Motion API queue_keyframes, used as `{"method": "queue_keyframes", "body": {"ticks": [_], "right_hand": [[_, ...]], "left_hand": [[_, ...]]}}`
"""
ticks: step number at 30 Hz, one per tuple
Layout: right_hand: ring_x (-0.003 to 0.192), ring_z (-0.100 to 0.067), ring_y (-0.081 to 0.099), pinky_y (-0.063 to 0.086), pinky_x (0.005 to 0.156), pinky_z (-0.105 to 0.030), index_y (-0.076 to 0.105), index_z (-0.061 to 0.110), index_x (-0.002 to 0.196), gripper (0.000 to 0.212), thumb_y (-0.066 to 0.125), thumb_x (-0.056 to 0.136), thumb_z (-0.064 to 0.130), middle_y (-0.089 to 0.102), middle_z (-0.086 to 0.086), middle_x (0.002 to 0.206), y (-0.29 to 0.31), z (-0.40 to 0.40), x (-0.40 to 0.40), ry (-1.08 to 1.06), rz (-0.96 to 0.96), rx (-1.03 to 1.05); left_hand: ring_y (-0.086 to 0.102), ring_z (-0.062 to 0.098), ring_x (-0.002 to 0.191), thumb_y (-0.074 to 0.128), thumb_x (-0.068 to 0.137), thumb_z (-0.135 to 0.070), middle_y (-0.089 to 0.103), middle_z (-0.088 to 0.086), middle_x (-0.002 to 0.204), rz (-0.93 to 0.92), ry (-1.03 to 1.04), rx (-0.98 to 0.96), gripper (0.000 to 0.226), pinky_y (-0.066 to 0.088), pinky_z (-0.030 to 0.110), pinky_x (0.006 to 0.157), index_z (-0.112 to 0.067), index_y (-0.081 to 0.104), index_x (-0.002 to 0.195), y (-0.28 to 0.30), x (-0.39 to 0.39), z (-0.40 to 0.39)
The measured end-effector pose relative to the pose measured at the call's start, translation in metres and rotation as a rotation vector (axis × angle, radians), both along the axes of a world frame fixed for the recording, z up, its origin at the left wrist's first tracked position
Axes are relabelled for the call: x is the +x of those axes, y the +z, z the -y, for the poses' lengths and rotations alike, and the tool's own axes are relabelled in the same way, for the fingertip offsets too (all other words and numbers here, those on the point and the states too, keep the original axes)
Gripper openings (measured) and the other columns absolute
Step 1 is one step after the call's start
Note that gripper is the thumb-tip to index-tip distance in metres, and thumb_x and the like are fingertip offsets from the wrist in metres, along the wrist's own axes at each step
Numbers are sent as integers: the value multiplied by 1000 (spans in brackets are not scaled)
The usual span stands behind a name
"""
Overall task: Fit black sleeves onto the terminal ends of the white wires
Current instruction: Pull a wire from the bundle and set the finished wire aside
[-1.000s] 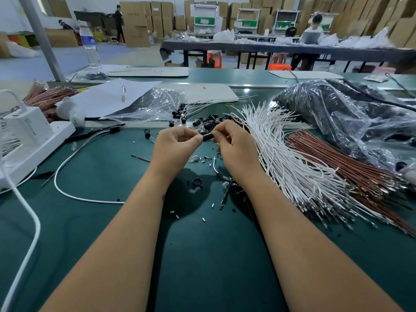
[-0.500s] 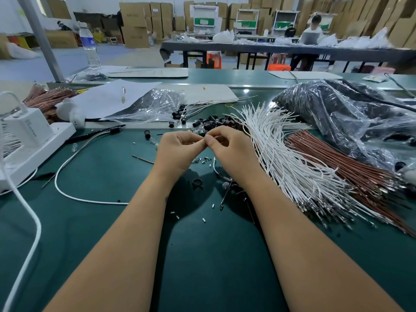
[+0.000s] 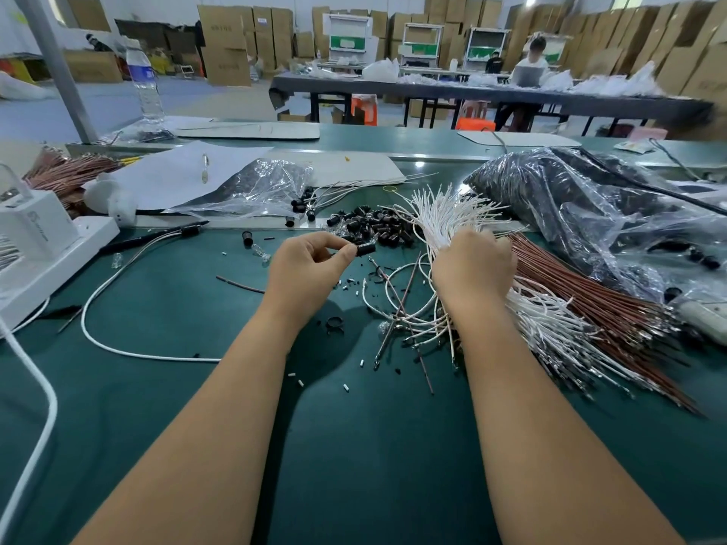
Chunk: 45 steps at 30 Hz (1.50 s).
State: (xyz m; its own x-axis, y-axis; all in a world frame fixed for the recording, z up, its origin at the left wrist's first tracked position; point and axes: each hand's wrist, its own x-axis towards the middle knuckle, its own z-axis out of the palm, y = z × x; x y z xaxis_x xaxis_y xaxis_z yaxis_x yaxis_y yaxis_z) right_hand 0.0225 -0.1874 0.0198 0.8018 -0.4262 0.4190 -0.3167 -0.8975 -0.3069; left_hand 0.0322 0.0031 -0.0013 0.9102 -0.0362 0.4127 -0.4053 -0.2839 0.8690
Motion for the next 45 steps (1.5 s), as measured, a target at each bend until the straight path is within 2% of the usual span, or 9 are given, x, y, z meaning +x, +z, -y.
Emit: {"method": "queue_keyframes", "body": {"ticks": [5,13,19,24,30,33,36,40,45], "right_hand": [[104,-33,51,39,91,-42,56,8,107,22,47,87,7,63,-13,109,-1,-2,1,-5,18,6],[80,-12,49,39,68,-19,53,6,120,29,45,93,-4,59,-9,108,2,-17,0,180,523,254],[69,-7,52,47,62,-19,54,8,99,17,55,90,-6,57,-2,83,-5,-51,-5,682,451,425],[66,8,50,37,57,-11,37,15,91,28,52,89,-9,44,10,75,-11,-68,-11,907,421,485],[61,-16,42,42,55,-34,38,12,88,19,50,93,-3,45,-2,75,-7,-70,-14,860,570,480],[62,-10,41,40,55,-22,42,11,86,17,46,94,-4,46,-2,77,-1,-57,-10,632,715,395],[69,-3,40,38,66,-15,43,13,87,20,45,92,-6,47,-2,86,4,-43,-6,420,760,417],[103,-19,45,23,88,-30,60,16,103,23,53,86,2,54,-1,104,-5,-38,-2,260,453,87],[124,-14,32,8,99,-42,69,34,104,20,58,88,40,56,15,118,-12,-53,-5,510,227,-81]], "left_hand": [[34,8,45,68,89,-20,46,2,54,-16,-31,81,9,33,18,49,-12,72,85,1,-2,1],[34,6,48,67,89,-15,41,-3,55,44,-4,184,5,33,23,53,-13,71,88,-1,-4,4],[51,12,83,61,92,-12,47,-13,95,359,351,-95,7,42,17,70,-17,59,88,14,-4,-2],[50,5,118,50,96,-7,55,-12,119,262,138,-246,7,41,21,95,-13,52,94,15,-5,4],[49,12,62,45,99,-10,57,-5,70,117,28,-206,14,41,19,58,-21,46,90,9,-4,10],[42,19,57,47,98,-14,51,-2,64,116,144,-95,6,39,35,56,-18,48,93,3,2,1],[38,13,49,49,97,-15,49,-5,60,154,239,26,2,31,32,53,-14,48,95,-2,7,-6],[39,9,43,52,97,-15,51,-5,57,216,260,194,7,35,32,52,-16,47,92,-6,6,-4],[44,8,49,53,96,-15,55,-3,61,238,176,201,5,38,32,56,-13,49,93,-4,3,1]]}}
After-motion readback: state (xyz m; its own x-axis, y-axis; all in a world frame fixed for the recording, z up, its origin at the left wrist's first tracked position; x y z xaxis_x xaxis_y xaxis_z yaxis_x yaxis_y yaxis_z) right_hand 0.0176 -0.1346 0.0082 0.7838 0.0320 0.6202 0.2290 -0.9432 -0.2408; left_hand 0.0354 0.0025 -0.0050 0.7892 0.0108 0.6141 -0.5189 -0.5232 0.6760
